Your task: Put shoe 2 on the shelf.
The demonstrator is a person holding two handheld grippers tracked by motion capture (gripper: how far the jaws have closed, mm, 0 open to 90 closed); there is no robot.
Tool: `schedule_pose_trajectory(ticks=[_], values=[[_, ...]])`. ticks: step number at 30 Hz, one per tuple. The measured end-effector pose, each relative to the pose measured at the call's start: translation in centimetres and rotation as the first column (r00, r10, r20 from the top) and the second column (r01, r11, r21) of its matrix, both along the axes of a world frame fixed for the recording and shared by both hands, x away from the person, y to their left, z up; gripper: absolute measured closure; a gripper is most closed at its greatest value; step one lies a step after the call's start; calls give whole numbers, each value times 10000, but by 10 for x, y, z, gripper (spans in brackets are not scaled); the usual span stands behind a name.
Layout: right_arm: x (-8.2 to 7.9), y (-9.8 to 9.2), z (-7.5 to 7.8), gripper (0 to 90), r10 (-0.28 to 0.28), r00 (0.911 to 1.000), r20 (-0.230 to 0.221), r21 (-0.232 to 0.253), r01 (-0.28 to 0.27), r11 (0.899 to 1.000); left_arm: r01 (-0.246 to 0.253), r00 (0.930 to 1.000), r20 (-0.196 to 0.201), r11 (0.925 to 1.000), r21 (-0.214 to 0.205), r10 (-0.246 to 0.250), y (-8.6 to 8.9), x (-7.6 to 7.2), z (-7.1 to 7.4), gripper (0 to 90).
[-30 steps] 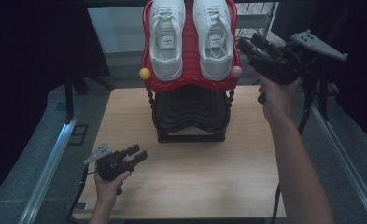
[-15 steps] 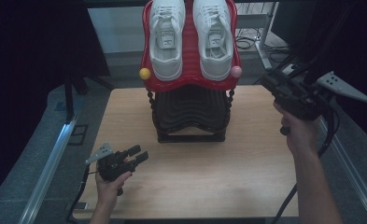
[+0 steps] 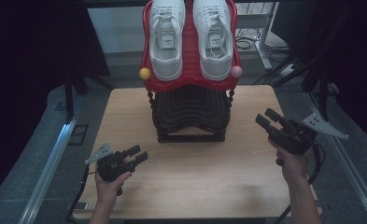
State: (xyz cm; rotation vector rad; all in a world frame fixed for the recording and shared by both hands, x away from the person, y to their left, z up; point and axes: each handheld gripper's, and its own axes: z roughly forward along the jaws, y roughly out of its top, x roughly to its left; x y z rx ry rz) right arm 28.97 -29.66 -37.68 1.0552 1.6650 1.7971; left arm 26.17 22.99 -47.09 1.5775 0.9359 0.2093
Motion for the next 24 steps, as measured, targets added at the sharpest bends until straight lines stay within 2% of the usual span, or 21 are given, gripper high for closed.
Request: schedule_pose_trajectory(ticks=[2,6,11,14,16,18,24], values=[[-3,-1,-14,490,74,9998,-201,-109,-76,9999,-6,10000,0,10000,-2,6,0,0,0,467],[-9,-1,-37,492,275,9977,-618,18,-274,9996,-2,10000,-14,10000,-18,2,0,0,0,466],[-13,1,-62,493,478,9933,-1048,-1,-480,9988,-11,10000,-15,10000,-8,11,0,0,0,466],[-13,2,-72,494,553,9906,-1249,-10,-559,9984,-12,10000,-15,10000,-6,12,0,0,0,466],[-12,3,-75,493,579,9887,-1382,-158,-607,9980,-11,10000,-3,10000,-23,11,0,0,0,466],[-12,3,-74,495,585,9897,-1308,-15,-592,9982,-31,10000,22,10000,-34,31,1,0,1,466],[-14,3,-74,494,592,9903,-1255,-40,-601,9982,-35,10000,18,10000,2,35,1,0,1,466]])
